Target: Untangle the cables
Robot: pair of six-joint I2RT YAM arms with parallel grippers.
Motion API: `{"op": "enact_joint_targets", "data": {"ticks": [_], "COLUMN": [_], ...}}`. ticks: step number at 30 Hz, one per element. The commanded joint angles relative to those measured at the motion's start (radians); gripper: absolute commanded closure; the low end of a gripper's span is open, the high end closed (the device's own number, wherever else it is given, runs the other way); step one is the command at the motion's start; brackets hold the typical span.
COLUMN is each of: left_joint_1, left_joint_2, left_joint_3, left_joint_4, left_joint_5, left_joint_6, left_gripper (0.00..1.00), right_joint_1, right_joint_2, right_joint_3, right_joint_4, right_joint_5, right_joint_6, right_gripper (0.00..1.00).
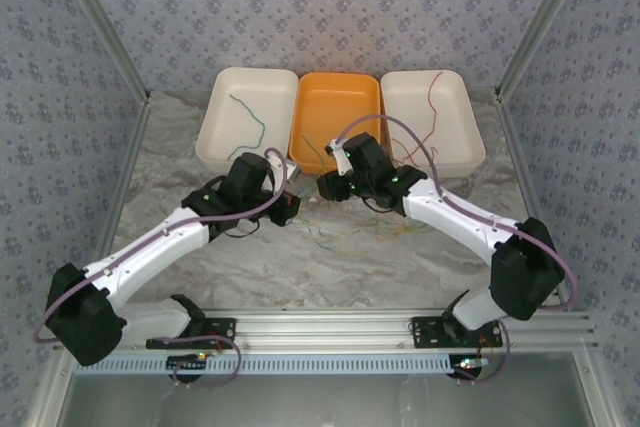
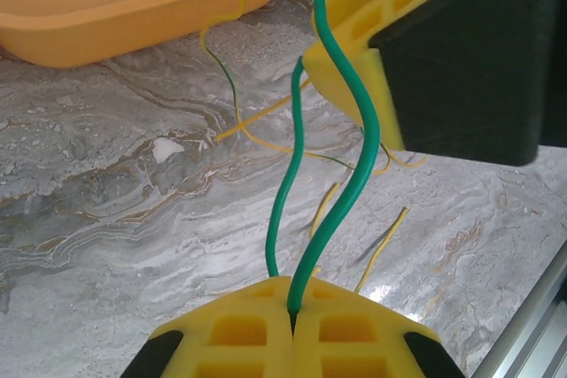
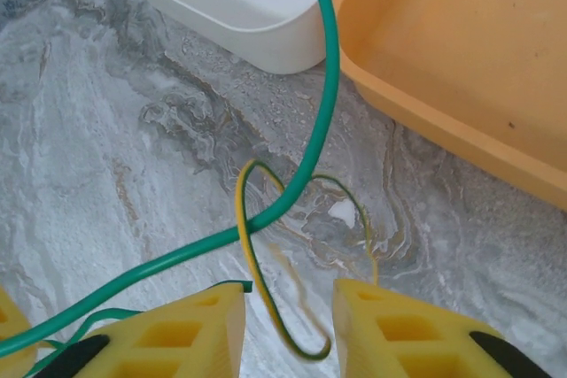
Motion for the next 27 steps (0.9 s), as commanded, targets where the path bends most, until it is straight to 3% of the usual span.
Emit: {"op": "enact_joint_targets", "data": {"ticks": [1, 3, 8, 14, 21, 24, 27], "left_joint_1": [-0.008, -0.008, -0.005, 0.009, 0.043, 0.077, 0.083], "left_joint_2": [-0.009, -0.008, 0.007, -0.038, -0.087, -0.099, -0.109], "left_joint_3": [0.025, 0.025, 0.028, -0.014, -0.038, -0.051, -0.071], "left_joint_4": [0.003, -0.007, -0.048, -0.027, -0.053, -0.067, -0.032], "left_joint_5": [-0.02, -0.051, -0.193, -0.237, -0.304, -0.292, -0.206], "left_joint_6": [0.009, 0.002, -0.038, -0.07, -0.112, -0.133, -0.128], "left_gripper": [1.0, 1.0, 1.0, 1.0, 1.0, 1.0, 1.0], "right_joint_1": [-0.007, -0.008, -0.068, -0.245, -0.343, -0.384, -0.406], "right_joint_2": [0.004, -0.026, -0.18, -0.341, -0.494, -0.565, -0.577], "right_joint_3": [0.048, 0.026, -0.083, -0.204, -0.292, -0.344, -0.365], "right_joint_4": [0.014, 0.019, 0.027, -0.002, -0.066, -0.077, -0.066], "right_joint_5": [0.002, 0.022, 0.098, 0.068, 0.103, 0.113, 0.049], "right_joint_6": [-0.004, 0.005, 0.055, 0.112, 0.157, 0.189, 0.201], "right_gripper": [0.93, 1.0, 1.0, 1.0, 1.0, 1.0, 1.0]}}
